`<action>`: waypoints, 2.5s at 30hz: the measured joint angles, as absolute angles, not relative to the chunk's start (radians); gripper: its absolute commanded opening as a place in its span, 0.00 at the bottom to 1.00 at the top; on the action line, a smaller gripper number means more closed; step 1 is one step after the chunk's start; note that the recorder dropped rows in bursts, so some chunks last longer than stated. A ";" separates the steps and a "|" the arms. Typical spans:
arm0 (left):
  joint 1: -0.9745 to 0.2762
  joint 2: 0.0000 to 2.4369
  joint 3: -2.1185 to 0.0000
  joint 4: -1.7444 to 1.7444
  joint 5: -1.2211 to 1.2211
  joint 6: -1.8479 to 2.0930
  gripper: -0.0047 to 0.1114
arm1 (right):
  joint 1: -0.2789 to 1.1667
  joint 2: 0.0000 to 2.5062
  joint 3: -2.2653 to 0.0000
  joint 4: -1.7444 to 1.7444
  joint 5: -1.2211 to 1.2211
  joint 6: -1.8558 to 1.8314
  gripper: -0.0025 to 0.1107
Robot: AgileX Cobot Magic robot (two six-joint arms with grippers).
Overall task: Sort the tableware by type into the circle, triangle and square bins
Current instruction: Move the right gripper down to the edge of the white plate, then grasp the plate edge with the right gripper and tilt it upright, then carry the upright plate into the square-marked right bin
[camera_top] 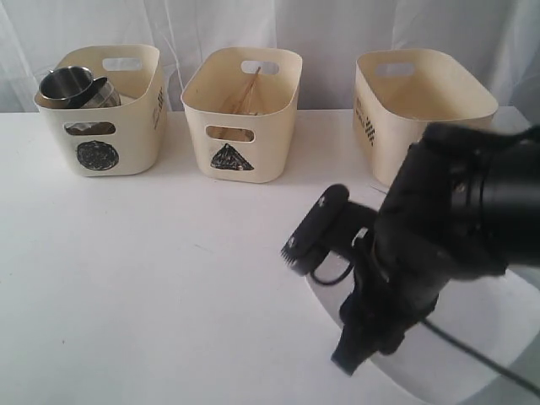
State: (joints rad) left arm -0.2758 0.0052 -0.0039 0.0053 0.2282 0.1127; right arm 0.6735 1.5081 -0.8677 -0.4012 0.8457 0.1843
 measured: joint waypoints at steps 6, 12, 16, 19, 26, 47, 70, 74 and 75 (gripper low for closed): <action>-0.276 0.005 -0.004 0.005 0.228 0.113 0.04 | 0.832 1.507 -0.764 -0.489 0.865 0.312 0.50; -0.276 0.005 -0.004 0.005 0.228 0.113 0.04 | 0.908 1.504 -0.635 -0.592 0.849 0.448 0.50; -0.276 0.005 -0.004 0.005 0.228 0.113 0.04 | 0.912 1.504 -0.574 -0.624 0.786 0.483 0.50; -0.276 0.005 -0.004 0.005 0.228 0.113 0.04 | 0.917 1.504 -0.530 -0.657 0.732 0.504 0.50; -0.276 0.005 -0.004 0.000 0.228 0.113 0.04 | 0.917 1.528 -0.481 -0.820 0.669 0.645 0.34; -0.276 0.005 -0.004 0.005 0.229 0.113 0.04 | 1.006 1.277 -0.560 -0.874 0.734 0.758 0.02; -0.276 0.005 -0.004 0.005 0.229 0.113 0.04 | 0.819 0.859 -0.727 -0.971 0.714 0.897 0.02; -0.276 0.005 -0.004 0.000 0.229 0.113 0.04 | 0.678 0.890 -0.841 -0.968 0.614 0.904 0.02; -0.276 0.005 -0.004 0.005 0.229 0.113 0.04 | 0.652 0.907 -0.878 -0.970 0.598 0.904 0.02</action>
State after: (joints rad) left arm -0.2758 0.0052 -0.0039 0.0053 0.2289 0.1127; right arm 0.6523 0.9065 -0.8777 -0.9702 0.5985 0.9038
